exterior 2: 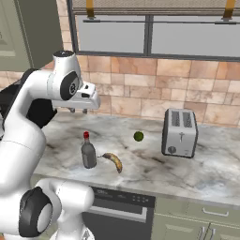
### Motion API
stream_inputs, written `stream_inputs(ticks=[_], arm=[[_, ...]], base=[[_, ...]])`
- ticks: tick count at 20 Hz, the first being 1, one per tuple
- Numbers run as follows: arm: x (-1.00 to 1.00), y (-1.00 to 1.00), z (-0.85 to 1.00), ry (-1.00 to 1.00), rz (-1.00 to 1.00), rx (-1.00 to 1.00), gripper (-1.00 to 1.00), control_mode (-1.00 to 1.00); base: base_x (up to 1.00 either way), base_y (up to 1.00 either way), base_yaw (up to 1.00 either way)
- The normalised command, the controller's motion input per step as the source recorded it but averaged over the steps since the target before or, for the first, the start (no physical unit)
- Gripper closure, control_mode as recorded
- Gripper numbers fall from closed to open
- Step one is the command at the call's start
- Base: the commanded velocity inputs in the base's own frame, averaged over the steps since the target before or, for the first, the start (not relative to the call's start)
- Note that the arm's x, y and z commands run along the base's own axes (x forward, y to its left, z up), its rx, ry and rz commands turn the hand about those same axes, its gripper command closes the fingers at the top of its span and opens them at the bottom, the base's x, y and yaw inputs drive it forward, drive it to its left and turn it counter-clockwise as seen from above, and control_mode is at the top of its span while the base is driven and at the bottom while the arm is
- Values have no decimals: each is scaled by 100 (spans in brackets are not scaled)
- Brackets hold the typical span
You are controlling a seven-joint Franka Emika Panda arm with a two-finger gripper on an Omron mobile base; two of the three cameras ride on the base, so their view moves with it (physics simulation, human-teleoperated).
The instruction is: Place the liquor on the top shelf of the fridge to keep it out of children's reach, and place the banana and lime on lower shelves for easy access.
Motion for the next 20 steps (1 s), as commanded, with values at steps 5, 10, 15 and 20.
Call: stream_inputs(ticks=[5,10,15,20], arm=[[-6,-6,-1,0,0,0,-100,-100],[-26,-13,-17,-3,0,1,-100,-100],[-23,-1,-31,-15,4,0,-100,-100],[-18,-24,-34,-16,13,3,-100,-100]], base=[[0,0,0],[0,0,0],[0,0,0],[0,0,0]])
